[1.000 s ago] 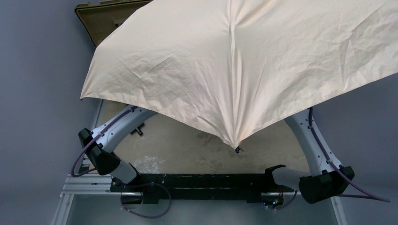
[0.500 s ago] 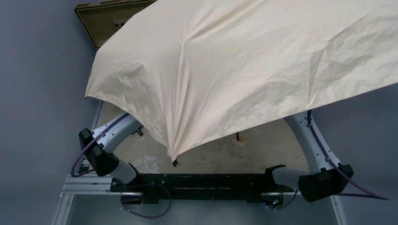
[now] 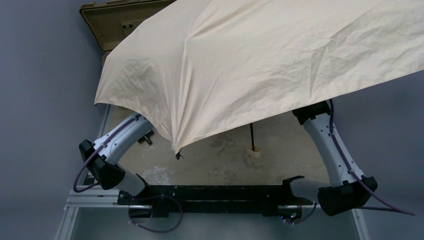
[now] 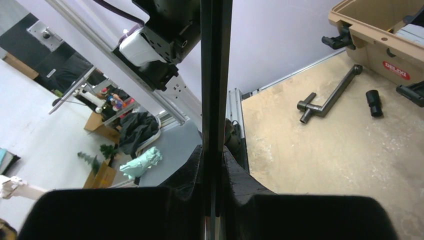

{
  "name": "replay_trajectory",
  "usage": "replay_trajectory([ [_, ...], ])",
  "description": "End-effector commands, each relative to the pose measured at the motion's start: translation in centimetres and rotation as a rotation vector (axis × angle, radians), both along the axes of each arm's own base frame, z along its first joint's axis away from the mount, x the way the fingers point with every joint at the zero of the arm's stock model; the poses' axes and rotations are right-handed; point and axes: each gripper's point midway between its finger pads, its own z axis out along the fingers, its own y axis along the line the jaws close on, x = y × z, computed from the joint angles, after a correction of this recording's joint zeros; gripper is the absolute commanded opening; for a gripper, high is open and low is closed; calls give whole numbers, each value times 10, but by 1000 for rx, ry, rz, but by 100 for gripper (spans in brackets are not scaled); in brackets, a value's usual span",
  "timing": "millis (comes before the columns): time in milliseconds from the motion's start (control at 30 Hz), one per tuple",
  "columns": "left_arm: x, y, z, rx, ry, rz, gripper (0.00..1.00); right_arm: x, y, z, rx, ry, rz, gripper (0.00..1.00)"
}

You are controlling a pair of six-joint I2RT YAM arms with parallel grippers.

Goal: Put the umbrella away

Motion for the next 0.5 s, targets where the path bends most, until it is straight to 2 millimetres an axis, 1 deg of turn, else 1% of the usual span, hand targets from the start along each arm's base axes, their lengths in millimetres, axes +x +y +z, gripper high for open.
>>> replay_trajectory([
  [0,11,21,37,-117,-4,98,66,-6,-5,32,26,-187,-63,0],
  [67,24,21,34,-119,38,133,65,-2,-5,31,18,-194,-84,0],
  [133,30,19,34,-134,57,139,62,5,-6,31,2,-218,-128,0],
  [200,31,16,39,-151,54,130,60,14,-8,26,-32,-220,-177,0],
  [267,33,14,42,-158,52,134,60,19,-9,26,-45,-233,-205,0],
  [333,37,11,43,-162,50,143,60,20,-9,25,-49,-236,-214,0],
  [467,36,11,51,-199,8,144,61,23,-10,24,-56,-236,-225,0],
])
